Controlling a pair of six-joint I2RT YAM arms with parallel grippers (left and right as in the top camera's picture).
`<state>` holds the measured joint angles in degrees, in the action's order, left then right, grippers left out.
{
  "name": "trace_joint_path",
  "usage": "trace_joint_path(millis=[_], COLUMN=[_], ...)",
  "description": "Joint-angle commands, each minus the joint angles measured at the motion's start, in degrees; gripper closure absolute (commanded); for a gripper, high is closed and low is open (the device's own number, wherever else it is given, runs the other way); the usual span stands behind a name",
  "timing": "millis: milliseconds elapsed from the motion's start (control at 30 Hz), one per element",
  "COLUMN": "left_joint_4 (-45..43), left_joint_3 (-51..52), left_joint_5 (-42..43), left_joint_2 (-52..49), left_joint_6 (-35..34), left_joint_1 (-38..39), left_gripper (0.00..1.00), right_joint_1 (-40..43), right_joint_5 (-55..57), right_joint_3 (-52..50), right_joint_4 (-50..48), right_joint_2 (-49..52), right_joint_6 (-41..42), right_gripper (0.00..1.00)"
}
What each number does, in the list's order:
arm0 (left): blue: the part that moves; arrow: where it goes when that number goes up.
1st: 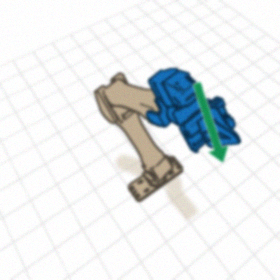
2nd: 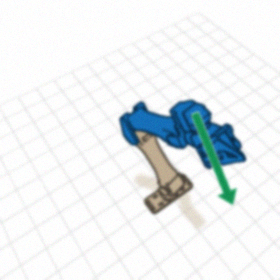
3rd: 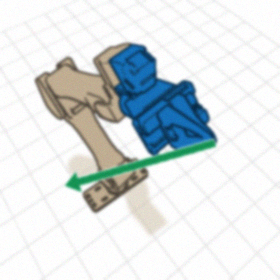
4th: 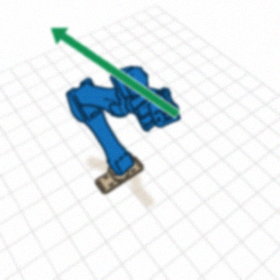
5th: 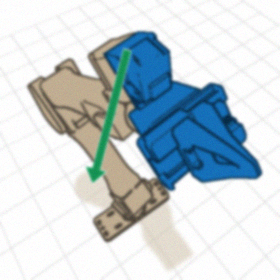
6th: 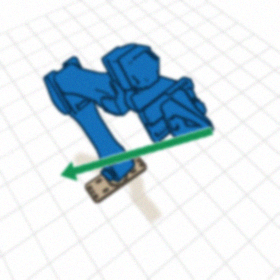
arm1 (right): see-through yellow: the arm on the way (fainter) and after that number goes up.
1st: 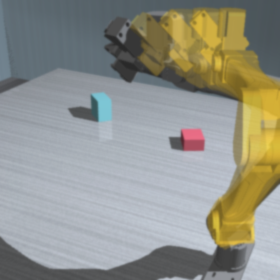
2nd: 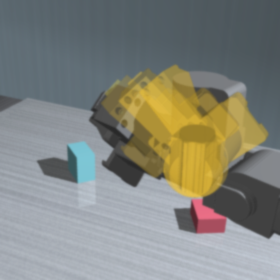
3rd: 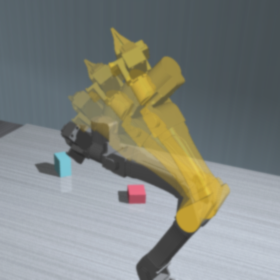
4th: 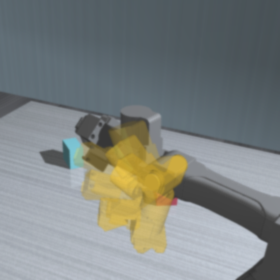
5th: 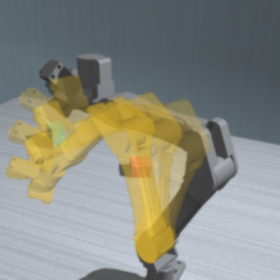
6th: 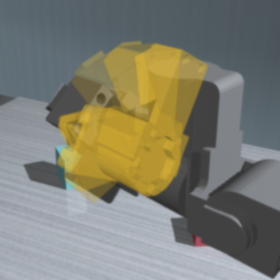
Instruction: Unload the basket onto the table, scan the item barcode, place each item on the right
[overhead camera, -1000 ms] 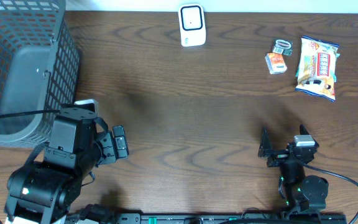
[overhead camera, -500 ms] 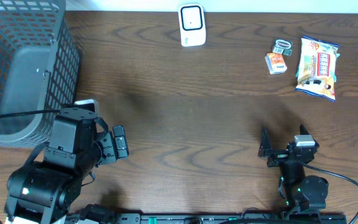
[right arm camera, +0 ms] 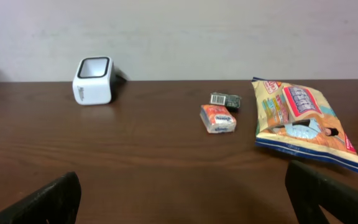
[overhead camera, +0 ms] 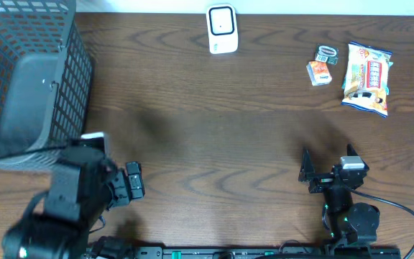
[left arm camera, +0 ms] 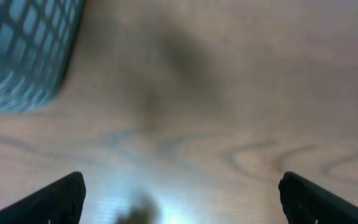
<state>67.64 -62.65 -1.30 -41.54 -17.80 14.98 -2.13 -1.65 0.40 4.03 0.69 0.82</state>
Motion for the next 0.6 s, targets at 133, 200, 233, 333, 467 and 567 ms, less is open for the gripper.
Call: trace_joint_path(millis=[133,200,233,333,467,567], left_joint_4=[-24.13,-30.40,-32.76,-36.63,-40.61,-43.50], left_joint_3=[20.20,25.55,28.09,34.29,40.74,44.54], left_joint_5=[14.21,14.36,14.36,14.36,14.36,14.36], left_joint_2=[13.35,17.64,19.82,25.92,31.47,33.81], left_joint_6=[22.99,23.39,23.37,23.34,23.32,23.34], left_joint_1=[-7.32,-8.61,-9.27,-11.34,-13.14,-14.45], left_gripper=[0.03,0.03,0.02,0.02,0.02,0.02], right_joint_1=[-0.17,-0.17,-0.17,-0.17,-0.17,-0.17], right_joint_5=[0.46,0.46,0.46,0.46,0.46,0.46], right_joint_3=[-0.09,-0.09,-0.09,-0.09,-0.09,-0.09], right_joint_4=[0.26,0.26,0.26,0.26,0.26,0.26], right_joint_2=[-0.37,-0.37,-0.37,-0.37,-0.37,-0.37], right_joint_6=[0.61,0.61,0.61,0.61,0.61,0.61], right_gripper=[0.01,0.01,0.01,0.01,0.01,0.01])
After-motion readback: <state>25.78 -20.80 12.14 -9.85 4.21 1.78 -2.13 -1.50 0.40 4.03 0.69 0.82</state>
